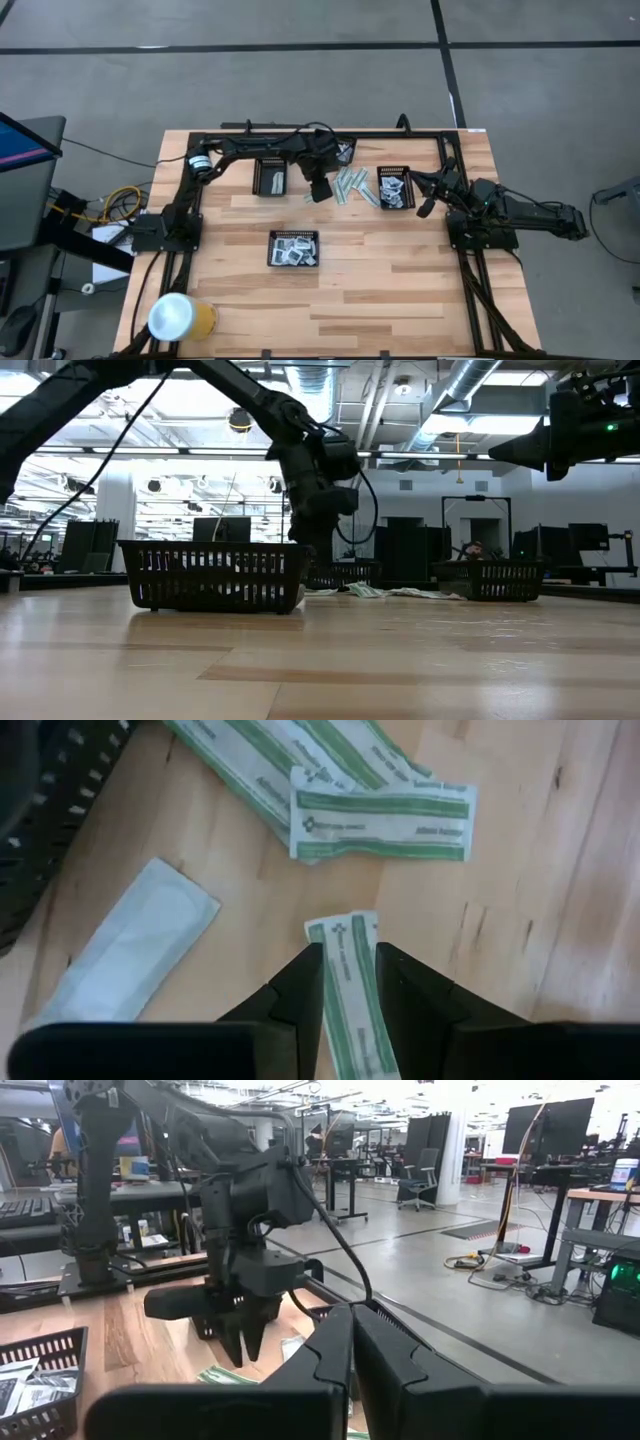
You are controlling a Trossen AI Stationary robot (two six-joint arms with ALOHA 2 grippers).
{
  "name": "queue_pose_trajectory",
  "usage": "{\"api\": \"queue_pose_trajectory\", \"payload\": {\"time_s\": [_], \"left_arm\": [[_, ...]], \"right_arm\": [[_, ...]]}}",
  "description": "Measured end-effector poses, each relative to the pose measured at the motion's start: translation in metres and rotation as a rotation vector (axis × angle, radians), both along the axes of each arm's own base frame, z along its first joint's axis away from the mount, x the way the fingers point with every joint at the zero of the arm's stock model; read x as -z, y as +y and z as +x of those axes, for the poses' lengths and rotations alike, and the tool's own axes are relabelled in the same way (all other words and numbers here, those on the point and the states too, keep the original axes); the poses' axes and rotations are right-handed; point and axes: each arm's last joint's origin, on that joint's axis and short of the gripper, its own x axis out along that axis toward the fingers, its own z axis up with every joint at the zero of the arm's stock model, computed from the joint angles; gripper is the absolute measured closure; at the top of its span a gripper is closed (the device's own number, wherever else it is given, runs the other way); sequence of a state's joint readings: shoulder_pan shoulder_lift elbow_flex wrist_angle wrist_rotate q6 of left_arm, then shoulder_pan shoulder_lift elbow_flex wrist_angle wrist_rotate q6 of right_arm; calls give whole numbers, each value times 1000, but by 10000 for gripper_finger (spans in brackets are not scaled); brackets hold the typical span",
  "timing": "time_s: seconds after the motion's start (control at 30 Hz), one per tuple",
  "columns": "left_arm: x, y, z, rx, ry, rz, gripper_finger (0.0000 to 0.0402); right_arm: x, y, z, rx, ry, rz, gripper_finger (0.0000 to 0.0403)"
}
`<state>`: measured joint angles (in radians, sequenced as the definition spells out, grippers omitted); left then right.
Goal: Pick & Place First Aid Supplies
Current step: Put the green bandage into the left black bin
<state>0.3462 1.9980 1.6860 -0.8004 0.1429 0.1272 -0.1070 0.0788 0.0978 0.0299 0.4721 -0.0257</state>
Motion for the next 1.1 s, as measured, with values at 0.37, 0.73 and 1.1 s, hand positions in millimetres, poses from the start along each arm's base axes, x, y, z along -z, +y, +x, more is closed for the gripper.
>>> {"api": "queue_pose_trajectory", "payload": {"time_s": [0.37,0.73,1.1], "left_arm": [[16,1,5,33,11,-11,295],[18,3,6,33,2,-10,207],[43,-2,-1,17,28,-27,203]], "right_arm": [[0,0,0,0,0,0,395],[0,0,0,0,0,0,395],[0,0,0,0,0,0,395]]}}
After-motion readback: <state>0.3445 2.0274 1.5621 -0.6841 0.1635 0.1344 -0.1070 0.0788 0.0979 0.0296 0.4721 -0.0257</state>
